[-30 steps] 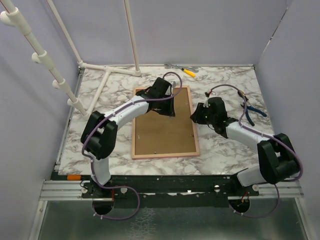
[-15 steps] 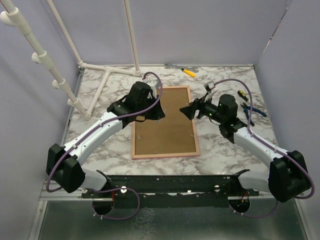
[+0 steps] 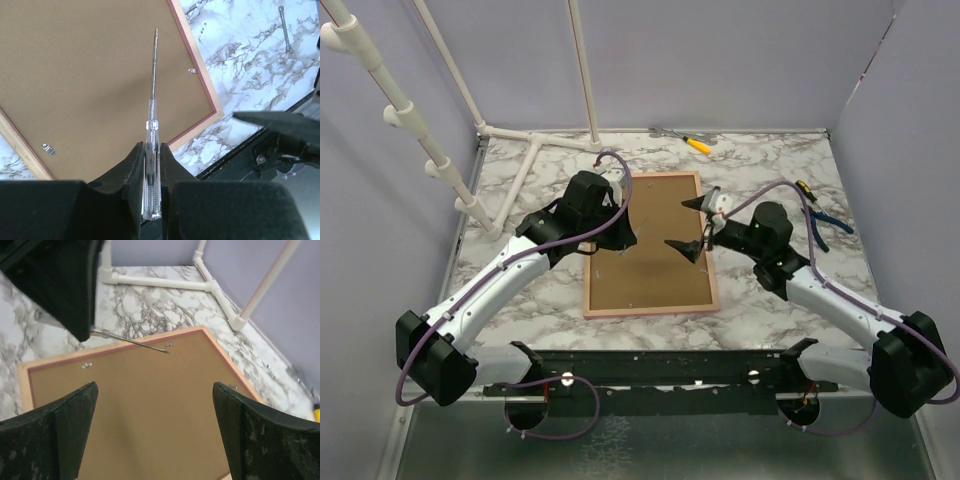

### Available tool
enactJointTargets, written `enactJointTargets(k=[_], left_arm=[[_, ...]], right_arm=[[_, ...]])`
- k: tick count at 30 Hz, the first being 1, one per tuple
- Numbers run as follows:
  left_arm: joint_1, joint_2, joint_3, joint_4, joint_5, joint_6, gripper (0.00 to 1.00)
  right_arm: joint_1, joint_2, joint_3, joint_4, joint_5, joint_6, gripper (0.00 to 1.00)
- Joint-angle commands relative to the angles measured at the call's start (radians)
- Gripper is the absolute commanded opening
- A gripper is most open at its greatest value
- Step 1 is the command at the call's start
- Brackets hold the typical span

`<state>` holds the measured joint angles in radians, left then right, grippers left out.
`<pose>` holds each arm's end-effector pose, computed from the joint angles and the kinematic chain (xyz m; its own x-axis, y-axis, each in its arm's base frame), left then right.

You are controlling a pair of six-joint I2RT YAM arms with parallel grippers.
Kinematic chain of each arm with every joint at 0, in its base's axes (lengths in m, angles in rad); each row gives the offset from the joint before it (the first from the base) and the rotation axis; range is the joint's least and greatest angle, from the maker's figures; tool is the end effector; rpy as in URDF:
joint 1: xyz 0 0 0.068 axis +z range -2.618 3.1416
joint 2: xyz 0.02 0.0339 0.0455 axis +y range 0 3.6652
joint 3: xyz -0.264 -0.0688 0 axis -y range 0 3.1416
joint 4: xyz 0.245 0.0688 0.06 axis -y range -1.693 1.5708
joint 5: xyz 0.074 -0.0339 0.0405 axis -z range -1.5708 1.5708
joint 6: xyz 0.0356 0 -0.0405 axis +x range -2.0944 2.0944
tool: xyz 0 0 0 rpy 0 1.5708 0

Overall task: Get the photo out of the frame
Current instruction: Adjust the screwdriver.

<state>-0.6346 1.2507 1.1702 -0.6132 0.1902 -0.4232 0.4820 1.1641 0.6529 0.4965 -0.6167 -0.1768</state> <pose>0.2132 -0.1653 0.3345 -0.7566 0.0563 -0.6514 0.4261 0.7981 -0.4260 0.2223 0.1395 0.2869 0.1438 -0.0867 -0.9858 -0.8790 0.4465 -0.1675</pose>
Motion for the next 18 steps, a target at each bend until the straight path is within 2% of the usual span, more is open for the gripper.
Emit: enactJointTargets(k=[1, 8, 13, 18], left_arm=[[0.004, -0.02, -0.009, -0.034, 0.018, 0.027, 0.0], [0.004, -0.014, -0.003, -0.054, 0.097, 0.048, 0.0], [0.003, -0.01, -0.009, -0.057, 0.182, 0.055, 0.0], [0.003, -0.007, -0.008, -0.059, 0.192, 0.058, 0.0]], right_arm=[[0.145, -0.01, -0.004, -0.093, 0.094, -0.47, 0.99], [0.284, 0.031, 0.011, -0.117, 0.219, -0.723, 0.92], [0.305, 0.067, 0.053, -0.186, 0.233, -0.79, 0.8], [0.31, 0.105, 0.076, -0.22, 0.255, -0.814, 0.69]])
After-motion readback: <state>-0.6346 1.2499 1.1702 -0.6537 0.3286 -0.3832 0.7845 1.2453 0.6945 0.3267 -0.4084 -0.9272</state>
